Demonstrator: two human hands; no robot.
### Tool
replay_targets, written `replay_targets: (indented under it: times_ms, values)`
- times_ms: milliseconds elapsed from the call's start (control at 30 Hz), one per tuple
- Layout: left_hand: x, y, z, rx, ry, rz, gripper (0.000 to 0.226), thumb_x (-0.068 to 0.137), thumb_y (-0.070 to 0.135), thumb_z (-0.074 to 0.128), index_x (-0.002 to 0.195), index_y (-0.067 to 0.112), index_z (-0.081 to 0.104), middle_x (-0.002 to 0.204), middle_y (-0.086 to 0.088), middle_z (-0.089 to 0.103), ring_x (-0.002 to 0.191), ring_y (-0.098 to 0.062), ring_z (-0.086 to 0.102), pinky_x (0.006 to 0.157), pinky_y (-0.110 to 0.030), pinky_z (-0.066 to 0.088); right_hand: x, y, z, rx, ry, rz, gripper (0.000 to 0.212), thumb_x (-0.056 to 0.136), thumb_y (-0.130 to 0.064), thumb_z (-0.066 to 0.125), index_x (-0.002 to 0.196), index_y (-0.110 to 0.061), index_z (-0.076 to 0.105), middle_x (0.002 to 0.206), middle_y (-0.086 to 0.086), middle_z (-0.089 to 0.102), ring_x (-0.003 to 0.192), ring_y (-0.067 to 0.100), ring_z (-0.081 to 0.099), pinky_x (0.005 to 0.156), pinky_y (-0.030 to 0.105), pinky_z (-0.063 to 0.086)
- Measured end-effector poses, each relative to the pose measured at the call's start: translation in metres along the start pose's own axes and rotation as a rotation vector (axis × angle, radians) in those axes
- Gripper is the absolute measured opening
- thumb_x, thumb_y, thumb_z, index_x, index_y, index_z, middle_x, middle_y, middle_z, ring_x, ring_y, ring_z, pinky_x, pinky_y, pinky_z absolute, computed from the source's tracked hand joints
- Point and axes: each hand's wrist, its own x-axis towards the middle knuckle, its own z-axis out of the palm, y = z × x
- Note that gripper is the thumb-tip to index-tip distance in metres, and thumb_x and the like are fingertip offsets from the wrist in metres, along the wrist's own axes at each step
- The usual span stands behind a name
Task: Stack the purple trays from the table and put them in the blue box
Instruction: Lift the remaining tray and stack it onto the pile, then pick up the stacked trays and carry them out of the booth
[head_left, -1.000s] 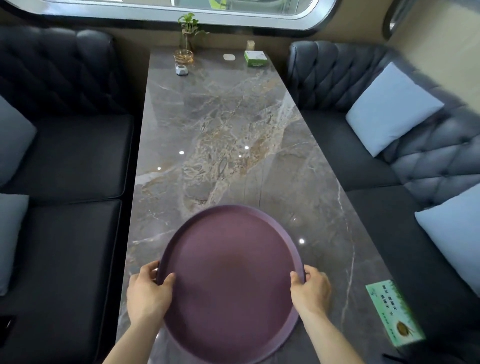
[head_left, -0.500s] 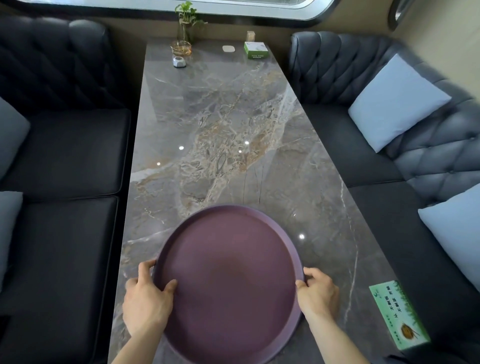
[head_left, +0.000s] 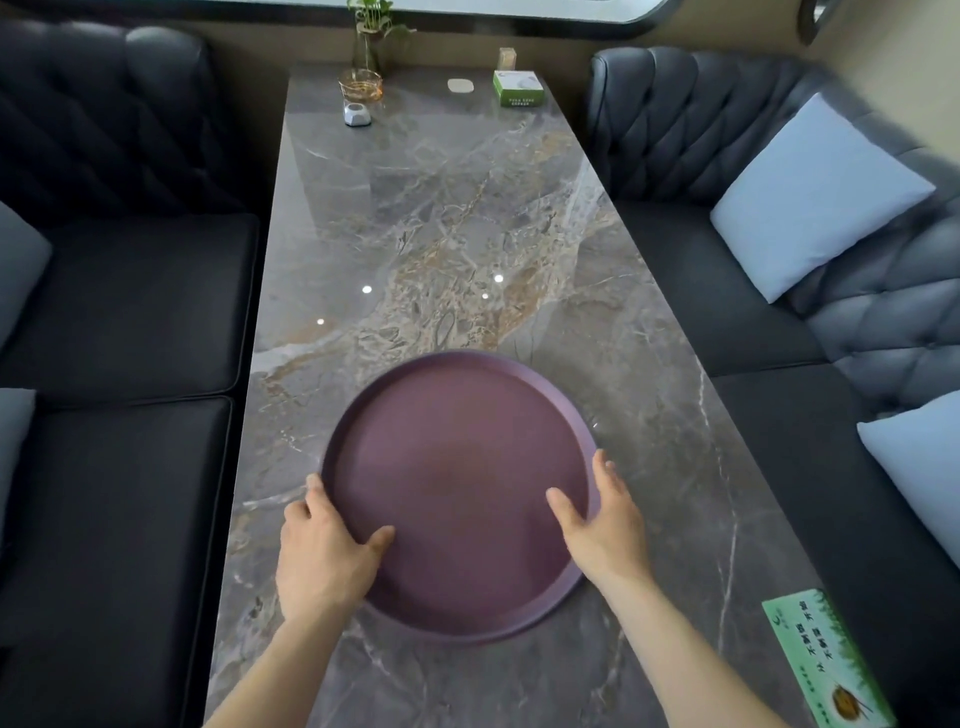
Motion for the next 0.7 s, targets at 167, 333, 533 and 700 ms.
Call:
replay_targets:
  times_ms: [167,333,533,700]
  values:
    - [-0.024,0.002,0.022,0.272,-0.091,0.243,0.139,0.041,0.088,0.062,0.153,0.047,-0.01,0.166,-0.012,-0.009,0.151,-0.039,-0.013,0.12,-0.049,0.019,-0.02,0.028,0.019,-0.493,-0.042,-0.173,0.12,0.075,-0.084,0.049,0.161,-0.019,-0.001,0.165,0.001,-0.032,0.157,0.02,-0.004,0.122,0.036,0.028]
    - [-0.022,-0.003,0.026,0.322,-0.116,0.239,0.14,0.037,0.094,0.054,0.15,0.05,-0.016,0.166,-0.01,-0.017,0.147,-0.036,-0.03,0.121,-0.049,0.02,-0.017,0.038,0.023,-0.61,0.034,-0.261,0.129,0.072,-0.092,0.033,0.16,-0.003,-0.003,0.166,0.011,-0.026,0.157,0.026,0.008,0.122,0.036,0.028]
    - [-0.018,0.003,0.014,0.259,-0.124,0.202,0.124,0.044,0.08,0.07,0.15,0.051,0.013,0.162,-0.008,0.005,0.147,-0.038,-0.004,0.114,-0.049,0.032,-0.016,0.022,0.014,-0.507,0.005,-0.219,0.129,0.071,-0.083,0.055,0.161,-0.009,-0.001,0.169,0.009,-0.006,0.153,0.026,0.021,0.12,0.035,0.03]
    - [0.006,0.003,0.002,-0.12,0.027,0.081,0.109,0.06,0.041,0.087,0.15,0.044,0.024,0.138,-0.007,0.029,0.123,-0.039,0.044,0.101,-0.053,0.043,0.01,0.003,0.0,-0.052,0.082,0.129,0.116,0.076,-0.06,0.075,0.161,-0.017,0.008,0.164,0.012,0.023,0.15,0.031,0.028,0.117,0.047,0.032]
